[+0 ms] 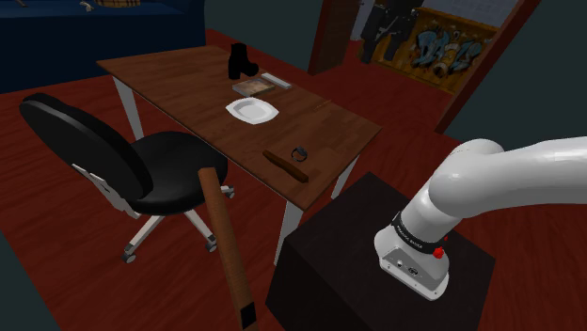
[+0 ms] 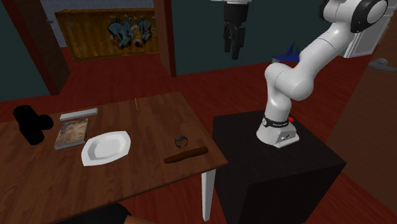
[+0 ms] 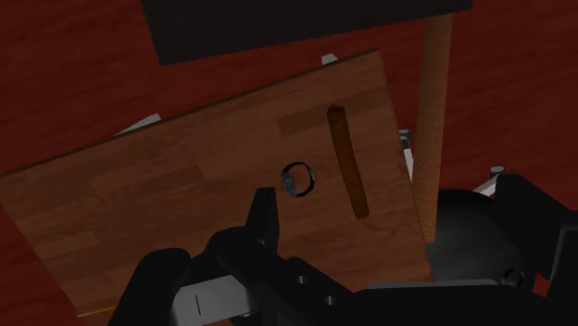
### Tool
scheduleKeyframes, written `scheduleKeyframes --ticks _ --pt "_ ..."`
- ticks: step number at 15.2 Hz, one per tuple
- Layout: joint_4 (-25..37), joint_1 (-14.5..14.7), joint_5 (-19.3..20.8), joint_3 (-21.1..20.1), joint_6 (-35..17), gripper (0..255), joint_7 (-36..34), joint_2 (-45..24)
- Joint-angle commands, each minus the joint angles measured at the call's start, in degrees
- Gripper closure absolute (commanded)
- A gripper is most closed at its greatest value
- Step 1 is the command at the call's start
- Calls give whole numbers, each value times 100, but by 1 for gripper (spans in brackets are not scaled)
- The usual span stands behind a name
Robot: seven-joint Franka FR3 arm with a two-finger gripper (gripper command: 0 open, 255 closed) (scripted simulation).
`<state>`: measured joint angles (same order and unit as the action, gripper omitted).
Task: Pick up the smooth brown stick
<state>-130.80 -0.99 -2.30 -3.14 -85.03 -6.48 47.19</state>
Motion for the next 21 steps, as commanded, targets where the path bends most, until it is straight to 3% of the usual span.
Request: scheduleKeyframes --ticks 1,11,21 --pt "0 0 0 0 0 0 0 0" --pt "-1293 84 34 -17 -1986 0 327 -783" --pt "-1820 121 102 -67 -4108 0 601 -2467"
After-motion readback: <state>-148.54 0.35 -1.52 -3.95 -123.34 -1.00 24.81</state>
